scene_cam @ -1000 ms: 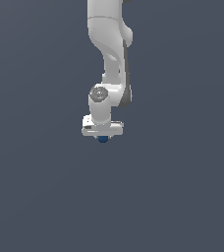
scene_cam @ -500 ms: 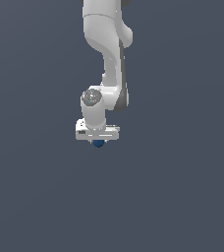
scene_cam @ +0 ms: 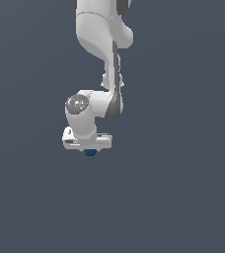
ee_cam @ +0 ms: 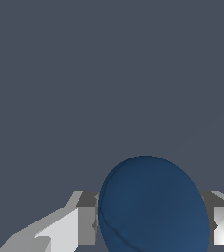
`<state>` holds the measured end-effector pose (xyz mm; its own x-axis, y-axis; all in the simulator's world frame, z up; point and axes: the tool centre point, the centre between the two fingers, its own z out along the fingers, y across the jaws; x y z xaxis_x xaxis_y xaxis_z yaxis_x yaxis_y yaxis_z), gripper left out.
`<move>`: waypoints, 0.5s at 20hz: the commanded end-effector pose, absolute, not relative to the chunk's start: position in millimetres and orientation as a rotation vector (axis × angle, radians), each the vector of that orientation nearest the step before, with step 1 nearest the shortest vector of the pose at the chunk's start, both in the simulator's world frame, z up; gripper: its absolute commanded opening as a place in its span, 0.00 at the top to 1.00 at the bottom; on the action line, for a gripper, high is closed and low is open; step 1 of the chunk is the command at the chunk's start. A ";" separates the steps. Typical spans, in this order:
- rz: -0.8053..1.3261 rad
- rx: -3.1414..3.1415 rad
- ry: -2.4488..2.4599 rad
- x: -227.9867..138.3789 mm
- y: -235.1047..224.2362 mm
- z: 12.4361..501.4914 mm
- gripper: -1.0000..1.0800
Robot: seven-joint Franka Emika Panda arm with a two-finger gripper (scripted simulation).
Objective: Pick up the object and move it to a goal position.
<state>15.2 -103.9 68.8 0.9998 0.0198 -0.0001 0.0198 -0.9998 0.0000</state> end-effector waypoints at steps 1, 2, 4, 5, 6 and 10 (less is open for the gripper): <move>0.001 3.141 0.032 29.6 -112.3 74.6 1.00; 0.001 3.141 0.032 34.9 -115.4 76.6 1.00; 0.001 3.141 0.032 45.3 -121.5 80.4 1.00; 0.001 3.141 0.032 50.4 -124.4 82.2 1.00; 0.001 3.141 0.032 55.3 -127.3 84.0 1.00; 0.001 3.141 0.032 73.4 -137.6 90.5 1.00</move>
